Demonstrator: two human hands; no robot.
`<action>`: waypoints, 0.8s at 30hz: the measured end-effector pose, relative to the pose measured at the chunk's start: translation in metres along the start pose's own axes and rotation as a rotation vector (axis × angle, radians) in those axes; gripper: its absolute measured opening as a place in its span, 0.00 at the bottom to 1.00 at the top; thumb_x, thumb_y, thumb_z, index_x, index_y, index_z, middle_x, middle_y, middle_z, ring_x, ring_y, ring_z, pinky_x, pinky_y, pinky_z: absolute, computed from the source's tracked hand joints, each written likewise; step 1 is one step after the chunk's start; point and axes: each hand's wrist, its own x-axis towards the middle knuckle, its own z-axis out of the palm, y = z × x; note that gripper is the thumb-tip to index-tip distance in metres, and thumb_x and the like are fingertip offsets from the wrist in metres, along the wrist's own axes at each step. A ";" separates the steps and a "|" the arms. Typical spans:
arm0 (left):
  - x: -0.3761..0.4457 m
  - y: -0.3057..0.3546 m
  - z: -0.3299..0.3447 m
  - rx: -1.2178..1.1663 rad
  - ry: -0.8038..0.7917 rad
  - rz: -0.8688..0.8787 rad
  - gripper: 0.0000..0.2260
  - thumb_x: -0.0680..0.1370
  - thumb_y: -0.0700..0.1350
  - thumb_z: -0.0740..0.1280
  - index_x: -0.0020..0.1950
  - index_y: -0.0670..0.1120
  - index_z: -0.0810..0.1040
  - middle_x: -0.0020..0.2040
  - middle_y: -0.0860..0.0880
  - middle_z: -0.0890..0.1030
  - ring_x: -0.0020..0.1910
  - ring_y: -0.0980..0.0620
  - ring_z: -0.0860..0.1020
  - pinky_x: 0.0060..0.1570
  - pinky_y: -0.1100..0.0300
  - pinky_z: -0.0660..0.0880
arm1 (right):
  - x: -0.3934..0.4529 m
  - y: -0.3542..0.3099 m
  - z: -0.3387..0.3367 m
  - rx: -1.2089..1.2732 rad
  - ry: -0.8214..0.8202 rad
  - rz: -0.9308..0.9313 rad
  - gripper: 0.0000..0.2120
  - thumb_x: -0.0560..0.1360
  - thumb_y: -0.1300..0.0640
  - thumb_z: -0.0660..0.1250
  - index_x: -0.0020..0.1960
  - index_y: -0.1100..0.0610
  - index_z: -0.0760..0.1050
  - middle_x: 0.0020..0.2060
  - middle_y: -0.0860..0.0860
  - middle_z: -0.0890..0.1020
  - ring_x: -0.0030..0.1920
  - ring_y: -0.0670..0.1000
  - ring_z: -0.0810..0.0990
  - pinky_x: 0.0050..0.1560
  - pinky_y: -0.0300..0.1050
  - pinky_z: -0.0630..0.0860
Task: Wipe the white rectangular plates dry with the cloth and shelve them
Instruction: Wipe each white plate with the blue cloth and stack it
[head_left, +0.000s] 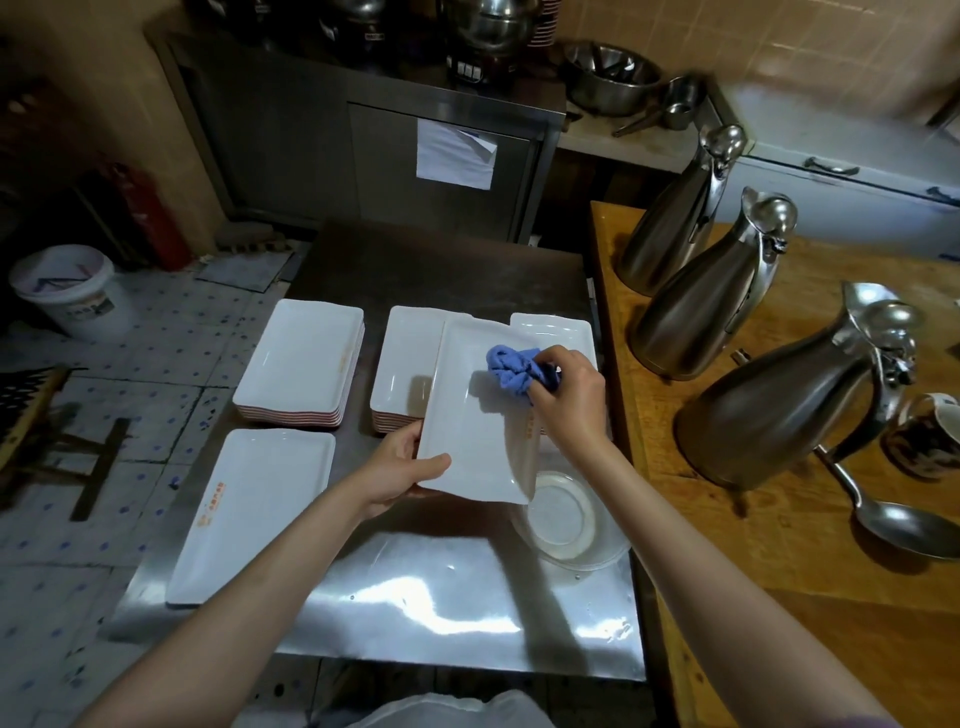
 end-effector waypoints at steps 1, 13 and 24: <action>-0.002 -0.001 -0.004 0.004 0.012 -0.003 0.19 0.77 0.35 0.67 0.66 0.46 0.71 0.59 0.47 0.79 0.57 0.46 0.79 0.53 0.49 0.78 | -0.002 -0.002 0.003 0.011 0.002 -0.007 0.06 0.72 0.63 0.70 0.49 0.60 0.77 0.43 0.52 0.77 0.41 0.47 0.71 0.37 0.27 0.64; -0.050 -0.031 -0.078 -0.003 0.145 0.001 0.23 0.74 0.35 0.70 0.67 0.49 0.71 0.60 0.48 0.80 0.61 0.47 0.78 0.62 0.48 0.74 | -0.024 -0.033 0.057 0.116 -0.107 -0.030 0.05 0.70 0.62 0.72 0.44 0.59 0.77 0.39 0.49 0.76 0.38 0.48 0.73 0.37 0.37 0.66; -0.104 -0.066 -0.131 -0.038 0.247 -0.079 0.19 0.76 0.33 0.67 0.63 0.49 0.72 0.59 0.49 0.80 0.58 0.49 0.79 0.61 0.48 0.75 | -0.041 -0.056 0.095 0.192 -0.224 -0.020 0.06 0.68 0.66 0.71 0.41 0.57 0.77 0.37 0.49 0.78 0.38 0.52 0.76 0.40 0.49 0.75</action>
